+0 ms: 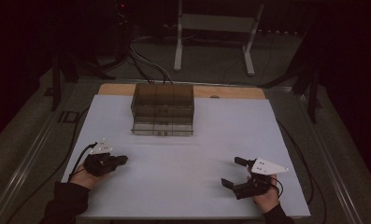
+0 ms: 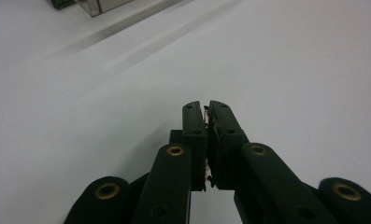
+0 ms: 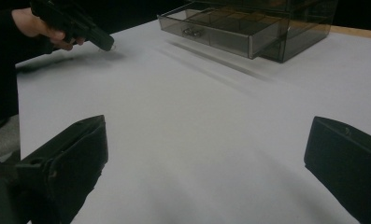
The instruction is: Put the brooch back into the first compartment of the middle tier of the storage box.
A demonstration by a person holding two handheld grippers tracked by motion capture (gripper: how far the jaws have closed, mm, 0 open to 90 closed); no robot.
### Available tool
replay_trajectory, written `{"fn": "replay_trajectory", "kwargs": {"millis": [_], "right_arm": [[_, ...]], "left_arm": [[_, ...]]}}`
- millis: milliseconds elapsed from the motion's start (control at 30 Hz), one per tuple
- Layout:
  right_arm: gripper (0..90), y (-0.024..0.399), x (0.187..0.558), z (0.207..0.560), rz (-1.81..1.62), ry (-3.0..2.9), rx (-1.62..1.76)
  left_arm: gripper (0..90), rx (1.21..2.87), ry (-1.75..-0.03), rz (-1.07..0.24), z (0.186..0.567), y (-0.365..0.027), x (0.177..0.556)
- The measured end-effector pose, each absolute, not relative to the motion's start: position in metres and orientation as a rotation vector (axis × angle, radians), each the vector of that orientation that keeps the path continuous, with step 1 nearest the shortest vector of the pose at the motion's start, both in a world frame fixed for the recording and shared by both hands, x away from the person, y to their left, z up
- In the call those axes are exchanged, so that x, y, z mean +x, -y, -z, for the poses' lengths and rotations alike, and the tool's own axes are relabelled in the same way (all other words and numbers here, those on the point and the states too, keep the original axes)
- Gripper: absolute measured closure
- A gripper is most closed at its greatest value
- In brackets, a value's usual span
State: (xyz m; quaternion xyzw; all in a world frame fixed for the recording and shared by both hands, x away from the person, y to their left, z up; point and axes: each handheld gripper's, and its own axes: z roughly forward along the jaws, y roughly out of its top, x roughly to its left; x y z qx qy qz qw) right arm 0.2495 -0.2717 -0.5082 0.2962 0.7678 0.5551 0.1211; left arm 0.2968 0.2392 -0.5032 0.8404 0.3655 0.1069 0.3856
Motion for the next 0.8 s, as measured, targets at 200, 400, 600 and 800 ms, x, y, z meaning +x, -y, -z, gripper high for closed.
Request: {"fn": "replay_trajectory", "kwargs": {"millis": [200, 400, 600, 800], "right_arm": [[0.0, 0.272, 0.249, 0.508, -1.62, -2.241, 0.867], [0.0, 0.272, 0.25, 0.509, -1.62, -2.239, 0.871], [0.0, 0.272, 0.25, 0.508, -1.623, -2.231, 0.877], [0.0, 0.273, 0.25, 0.508, -1.626, -2.231, 0.878]], "left_arm": [[87.3, 2.141, -0.919, -0.256, 0.498, -0.235, 0.295], [87.4, 2.143, -0.906, -0.219, 0.495, -0.231, 0.296], [87.3, 2.142, -0.896, -0.198, 0.491, -0.229, 0.298], [87.3, 2.141, -0.888, -0.193, 0.486, -0.227, 0.296]]}}
